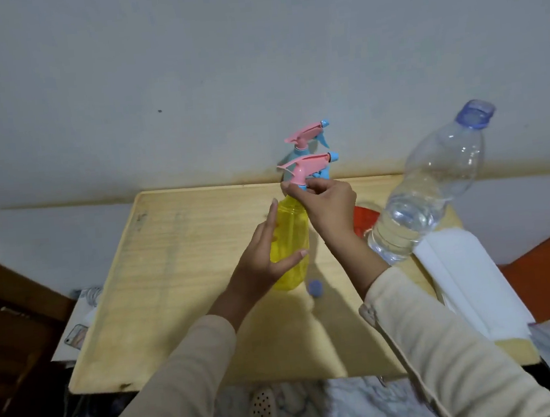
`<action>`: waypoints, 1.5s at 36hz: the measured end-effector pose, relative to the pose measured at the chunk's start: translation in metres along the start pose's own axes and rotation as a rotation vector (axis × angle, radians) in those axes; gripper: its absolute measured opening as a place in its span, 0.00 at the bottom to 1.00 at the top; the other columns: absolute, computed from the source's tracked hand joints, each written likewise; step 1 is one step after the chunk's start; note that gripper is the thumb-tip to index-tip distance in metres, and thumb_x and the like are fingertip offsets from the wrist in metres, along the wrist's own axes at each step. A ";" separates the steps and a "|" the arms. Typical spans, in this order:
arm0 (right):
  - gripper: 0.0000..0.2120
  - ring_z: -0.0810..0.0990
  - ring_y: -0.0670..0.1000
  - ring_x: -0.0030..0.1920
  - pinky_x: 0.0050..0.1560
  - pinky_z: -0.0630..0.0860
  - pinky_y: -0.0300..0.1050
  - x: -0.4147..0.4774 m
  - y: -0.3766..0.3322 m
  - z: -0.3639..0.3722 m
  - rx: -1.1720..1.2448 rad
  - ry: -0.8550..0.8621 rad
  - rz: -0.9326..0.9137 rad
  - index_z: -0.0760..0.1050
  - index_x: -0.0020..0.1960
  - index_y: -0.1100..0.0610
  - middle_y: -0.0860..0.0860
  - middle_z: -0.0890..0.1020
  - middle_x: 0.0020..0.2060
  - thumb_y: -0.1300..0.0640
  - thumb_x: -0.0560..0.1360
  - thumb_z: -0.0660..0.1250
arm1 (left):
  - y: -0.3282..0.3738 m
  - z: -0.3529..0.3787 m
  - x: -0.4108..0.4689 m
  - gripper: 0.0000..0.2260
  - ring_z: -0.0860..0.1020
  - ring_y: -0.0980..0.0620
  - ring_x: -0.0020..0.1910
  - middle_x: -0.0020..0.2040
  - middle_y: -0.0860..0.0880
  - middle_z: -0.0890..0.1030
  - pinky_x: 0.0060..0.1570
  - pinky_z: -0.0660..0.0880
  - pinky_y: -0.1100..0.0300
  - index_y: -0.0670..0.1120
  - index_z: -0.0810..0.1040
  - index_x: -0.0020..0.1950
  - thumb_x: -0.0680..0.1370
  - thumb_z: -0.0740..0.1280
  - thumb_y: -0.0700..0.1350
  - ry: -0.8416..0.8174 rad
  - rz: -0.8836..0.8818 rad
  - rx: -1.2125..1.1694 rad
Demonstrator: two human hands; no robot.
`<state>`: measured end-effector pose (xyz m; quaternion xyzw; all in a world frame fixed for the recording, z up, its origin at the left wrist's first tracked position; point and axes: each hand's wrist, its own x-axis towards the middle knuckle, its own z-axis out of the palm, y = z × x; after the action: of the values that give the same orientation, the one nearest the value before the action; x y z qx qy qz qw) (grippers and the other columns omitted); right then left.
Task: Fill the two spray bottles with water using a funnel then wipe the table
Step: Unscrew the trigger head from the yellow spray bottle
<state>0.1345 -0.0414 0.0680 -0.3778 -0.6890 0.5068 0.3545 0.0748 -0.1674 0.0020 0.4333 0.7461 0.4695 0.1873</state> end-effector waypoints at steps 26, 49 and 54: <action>0.12 0.81 0.53 0.43 0.51 0.78 0.49 -0.043 0.003 -0.034 0.492 -0.225 0.336 0.79 0.42 0.57 0.54 0.82 0.40 0.56 0.64 0.79 | 0.039 0.011 -0.063 0.37 0.61 0.61 0.73 0.76 0.58 0.59 0.71 0.63 0.49 0.67 0.48 0.74 0.73 0.68 0.58 -0.032 -0.079 -0.229; 0.15 0.79 0.43 0.41 0.41 0.75 0.31 -0.046 -0.010 -0.005 0.350 -0.232 0.076 0.79 0.53 0.62 0.52 0.82 0.42 0.57 0.69 0.75 | 0.026 -0.005 -0.049 0.37 0.58 0.67 0.72 0.75 0.61 0.57 0.68 0.61 0.63 0.70 0.50 0.70 0.69 0.70 0.58 0.005 -0.096 -0.247; 0.10 0.80 0.45 0.44 0.48 0.76 0.36 -0.037 -0.013 0.000 0.345 -0.283 0.066 0.79 0.54 0.60 0.52 0.82 0.43 0.60 0.73 0.70 | 0.020 -0.012 -0.043 0.37 0.61 0.62 0.72 0.75 0.60 0.60 0.71 0.64 0.50 0.73 0.51 0.69 0.69 0.71 0.58 0.004 -0.106 -0.265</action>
<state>0.1499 -0.0765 0.0769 -0.2593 -0.6223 0.6763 0.2970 0.1002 -0.2058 0.0200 0.3640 0.6996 0.5544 0.2661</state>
